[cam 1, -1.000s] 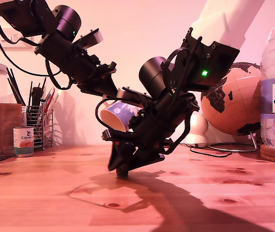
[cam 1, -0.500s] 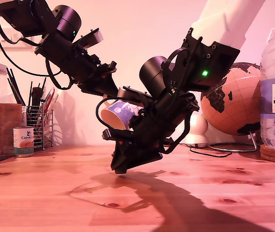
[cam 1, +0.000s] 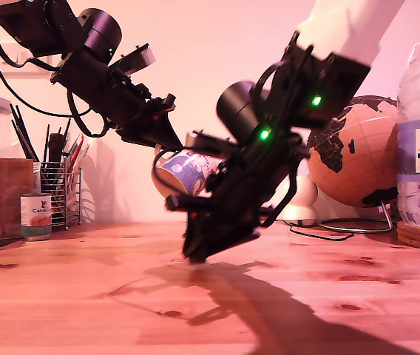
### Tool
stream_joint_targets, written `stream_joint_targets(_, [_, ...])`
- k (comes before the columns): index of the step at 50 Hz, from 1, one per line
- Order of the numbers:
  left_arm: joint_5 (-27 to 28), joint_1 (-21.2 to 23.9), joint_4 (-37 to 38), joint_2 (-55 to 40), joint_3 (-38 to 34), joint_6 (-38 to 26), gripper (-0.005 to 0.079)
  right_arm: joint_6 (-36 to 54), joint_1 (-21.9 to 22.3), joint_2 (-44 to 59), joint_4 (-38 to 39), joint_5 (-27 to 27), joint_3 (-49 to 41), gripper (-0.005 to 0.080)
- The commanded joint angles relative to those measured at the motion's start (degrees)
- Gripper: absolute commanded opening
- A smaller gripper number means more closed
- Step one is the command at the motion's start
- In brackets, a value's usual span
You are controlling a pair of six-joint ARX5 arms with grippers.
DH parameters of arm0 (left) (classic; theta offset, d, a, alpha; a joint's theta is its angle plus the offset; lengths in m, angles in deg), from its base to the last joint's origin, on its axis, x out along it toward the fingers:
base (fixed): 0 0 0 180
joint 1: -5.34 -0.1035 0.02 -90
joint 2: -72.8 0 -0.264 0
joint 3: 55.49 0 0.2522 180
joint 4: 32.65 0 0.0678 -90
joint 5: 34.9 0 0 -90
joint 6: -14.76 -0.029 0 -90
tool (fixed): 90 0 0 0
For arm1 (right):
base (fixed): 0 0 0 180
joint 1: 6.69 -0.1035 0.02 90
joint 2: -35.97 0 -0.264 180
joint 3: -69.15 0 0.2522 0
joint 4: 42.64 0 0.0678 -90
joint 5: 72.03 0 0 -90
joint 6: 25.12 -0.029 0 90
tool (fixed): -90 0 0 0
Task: Lift the coffee cup and remove the coffee capsule that is hidden under it
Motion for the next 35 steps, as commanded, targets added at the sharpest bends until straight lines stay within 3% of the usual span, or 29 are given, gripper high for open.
stream_joint_targets(1, [0.50, -0.13, -1.77, -0.57, 0.24, 0.26, -0.0021, 0.37, 1.29, -2.43, -0.35, -0.24, 0.76, 0.0002])
stream_joint_targets(35, [0.50, -0.13, -1.84, -0.57, 0.24, 0.42, -0.0021, 1.14, 13.05, -3.76, -10.80, -8.44, 0.74, 0.0002])
